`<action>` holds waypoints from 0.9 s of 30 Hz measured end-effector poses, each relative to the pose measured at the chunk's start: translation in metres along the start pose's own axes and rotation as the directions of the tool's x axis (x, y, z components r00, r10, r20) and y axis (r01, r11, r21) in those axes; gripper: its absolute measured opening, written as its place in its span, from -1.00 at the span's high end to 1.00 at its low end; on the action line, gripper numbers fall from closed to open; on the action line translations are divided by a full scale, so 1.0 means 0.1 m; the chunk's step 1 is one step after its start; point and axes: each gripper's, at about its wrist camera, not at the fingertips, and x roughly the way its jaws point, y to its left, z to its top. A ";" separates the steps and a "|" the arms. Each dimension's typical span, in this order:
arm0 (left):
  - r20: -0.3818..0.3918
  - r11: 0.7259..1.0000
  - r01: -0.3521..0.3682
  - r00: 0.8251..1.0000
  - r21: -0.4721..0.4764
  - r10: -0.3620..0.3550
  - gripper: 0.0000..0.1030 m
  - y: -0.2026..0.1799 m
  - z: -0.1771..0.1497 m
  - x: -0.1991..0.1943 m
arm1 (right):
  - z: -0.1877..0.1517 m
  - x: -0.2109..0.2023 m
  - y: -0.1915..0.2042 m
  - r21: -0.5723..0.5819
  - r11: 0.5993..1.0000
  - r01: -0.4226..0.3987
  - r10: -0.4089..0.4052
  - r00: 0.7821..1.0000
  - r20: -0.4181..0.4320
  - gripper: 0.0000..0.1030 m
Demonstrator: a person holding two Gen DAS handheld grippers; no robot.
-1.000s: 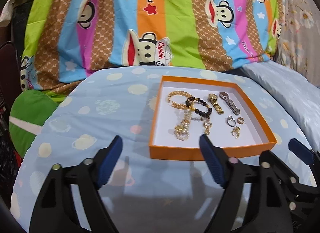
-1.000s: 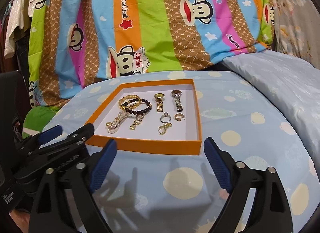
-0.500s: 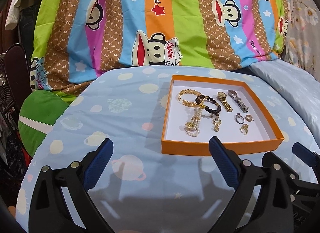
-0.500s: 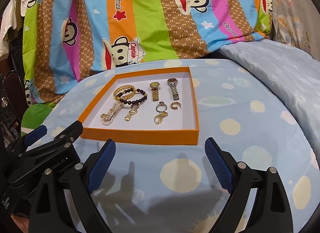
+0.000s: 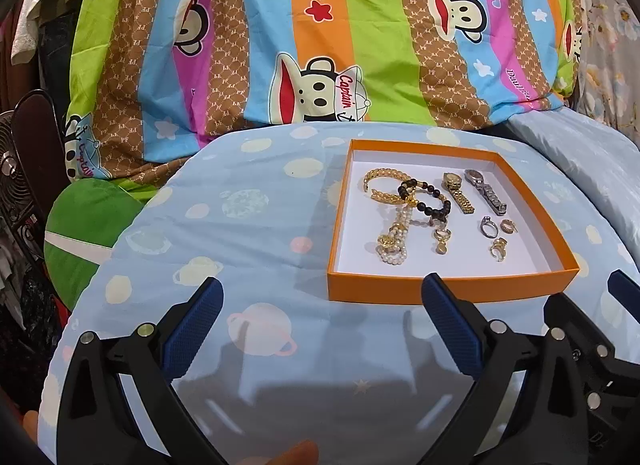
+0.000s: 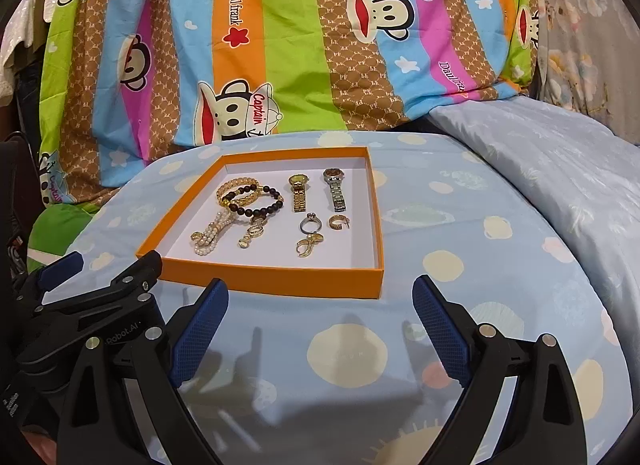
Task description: Organize jewelry
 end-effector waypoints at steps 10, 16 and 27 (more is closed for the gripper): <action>0.006 1.000 -0.016 1.000 0.005 0.016 -0.89 -0.01 -0.01 -0.02 | 0.01 -0.01 0.00 -0.001 1.000 0.001 -0.001 1.000 0.007 -0.77; 0.005 1.000 -0.025 1.000 0.013 0.025 -0.89 -0.02 -0.01 -0.03 | 0.01 -0.02 -0.02 0.000 1.000 0.007 -0.007 1.000 0.010 -0.78; 0.005 1.000 -0.027 1.000 0.011 0.027 -0.89 -0.01 0.00 -0.03 | 0.01 -0.02 -0.02 -0.005 1.000 0.008 -0.008 1.000 0.016 -0.78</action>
